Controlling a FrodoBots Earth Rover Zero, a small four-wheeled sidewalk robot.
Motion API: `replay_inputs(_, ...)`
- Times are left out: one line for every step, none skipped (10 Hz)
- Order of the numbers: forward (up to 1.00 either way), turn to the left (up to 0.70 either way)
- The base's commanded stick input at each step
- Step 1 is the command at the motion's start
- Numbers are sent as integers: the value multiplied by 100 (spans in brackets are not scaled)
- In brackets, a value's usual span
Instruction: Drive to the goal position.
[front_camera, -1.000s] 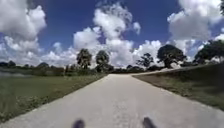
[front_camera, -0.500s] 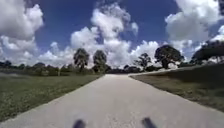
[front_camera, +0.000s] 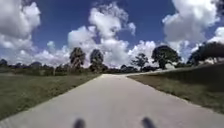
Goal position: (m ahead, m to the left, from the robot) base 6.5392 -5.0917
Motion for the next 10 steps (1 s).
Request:
replay_inputs(70,6)
replay_inputs(70,25)
replay_inputs(70,35)
replay_inputs(70,35)
replay_inputs(70,6)
replay_inputs(70,0)
replay_inputs(70,0)
replay_inputs(70,0)
replay_inputs(70,0)
replay_inputs(70,0)
